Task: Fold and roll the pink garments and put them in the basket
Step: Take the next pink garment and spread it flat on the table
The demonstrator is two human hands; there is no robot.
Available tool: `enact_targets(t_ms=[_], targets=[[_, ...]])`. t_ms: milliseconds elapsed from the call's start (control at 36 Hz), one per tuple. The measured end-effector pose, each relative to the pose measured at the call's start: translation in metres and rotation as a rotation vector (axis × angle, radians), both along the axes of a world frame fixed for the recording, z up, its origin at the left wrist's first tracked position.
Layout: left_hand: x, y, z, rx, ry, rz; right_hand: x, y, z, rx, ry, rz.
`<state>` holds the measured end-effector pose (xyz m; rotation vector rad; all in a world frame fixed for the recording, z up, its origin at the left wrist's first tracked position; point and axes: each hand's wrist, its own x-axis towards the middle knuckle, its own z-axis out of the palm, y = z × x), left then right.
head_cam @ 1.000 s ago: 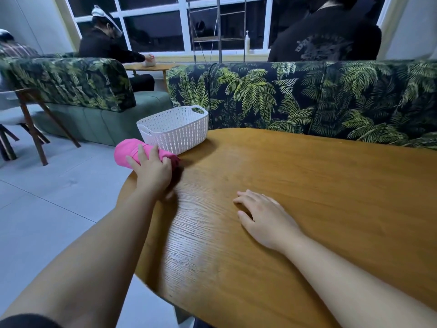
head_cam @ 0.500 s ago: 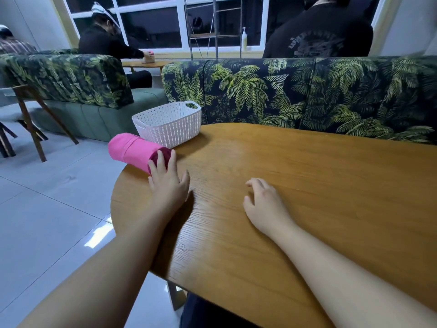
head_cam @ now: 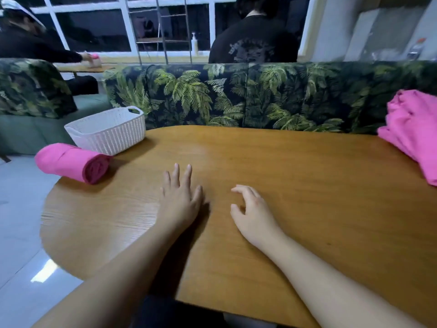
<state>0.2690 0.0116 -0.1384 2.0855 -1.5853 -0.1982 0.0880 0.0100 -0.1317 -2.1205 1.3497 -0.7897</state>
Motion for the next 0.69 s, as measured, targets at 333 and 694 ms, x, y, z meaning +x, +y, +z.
enact_targets(t_ms=[333, 694], targets=[[-0.183, -0.015, -0.001, 0.044, -0.032, -0.525, -0.179, 0.018, 0.014, -0.18, -0.134, -0.482], [-0.261, -0.006, -0.005, 0.015, -0.15, -0.803, -0.385, 0.037, 0.031, -0.231, 0.518, -1.129]])
